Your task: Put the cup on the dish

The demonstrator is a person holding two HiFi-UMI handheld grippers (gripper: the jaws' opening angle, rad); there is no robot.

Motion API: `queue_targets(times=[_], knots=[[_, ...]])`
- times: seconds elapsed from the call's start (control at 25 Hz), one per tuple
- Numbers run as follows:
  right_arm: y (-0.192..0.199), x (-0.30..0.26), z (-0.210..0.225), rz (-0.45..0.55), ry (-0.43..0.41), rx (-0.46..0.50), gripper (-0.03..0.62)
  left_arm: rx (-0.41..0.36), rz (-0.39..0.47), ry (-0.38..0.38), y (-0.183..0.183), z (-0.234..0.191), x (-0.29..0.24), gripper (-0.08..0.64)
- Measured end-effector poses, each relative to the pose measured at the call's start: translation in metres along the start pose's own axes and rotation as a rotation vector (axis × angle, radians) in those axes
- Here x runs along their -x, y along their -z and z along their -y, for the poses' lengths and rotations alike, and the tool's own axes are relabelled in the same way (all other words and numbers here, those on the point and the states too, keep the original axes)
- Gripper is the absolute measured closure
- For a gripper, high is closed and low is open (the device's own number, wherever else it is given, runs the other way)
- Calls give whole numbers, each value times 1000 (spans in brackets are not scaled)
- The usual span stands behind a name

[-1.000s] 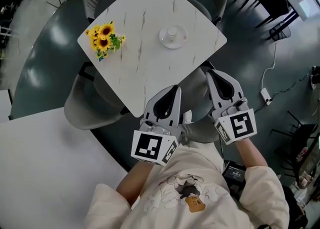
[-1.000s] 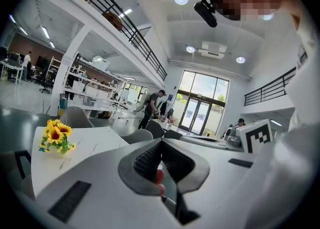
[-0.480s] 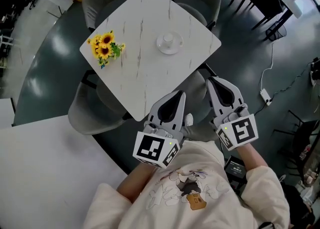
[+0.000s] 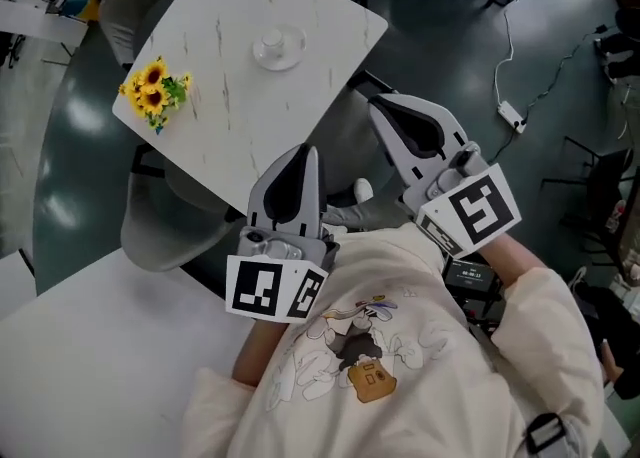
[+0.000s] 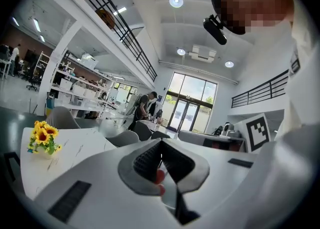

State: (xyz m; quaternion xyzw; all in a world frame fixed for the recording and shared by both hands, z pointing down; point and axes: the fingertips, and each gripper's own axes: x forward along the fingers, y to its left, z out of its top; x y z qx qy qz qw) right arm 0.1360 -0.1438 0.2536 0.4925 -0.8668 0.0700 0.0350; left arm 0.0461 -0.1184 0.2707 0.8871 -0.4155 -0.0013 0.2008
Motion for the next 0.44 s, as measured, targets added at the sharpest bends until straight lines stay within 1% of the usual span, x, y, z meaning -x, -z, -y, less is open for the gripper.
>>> queue_targets(times=[0.2, 0.44], knots=[[-4, 9, -8, -6, -7, 15, 588, 10, -29, 25, 11, 13, 8, 557], [4, 6, -13, -15, -15, -1, 588, 11, -14, 12, 7, 10, 12, 557]])
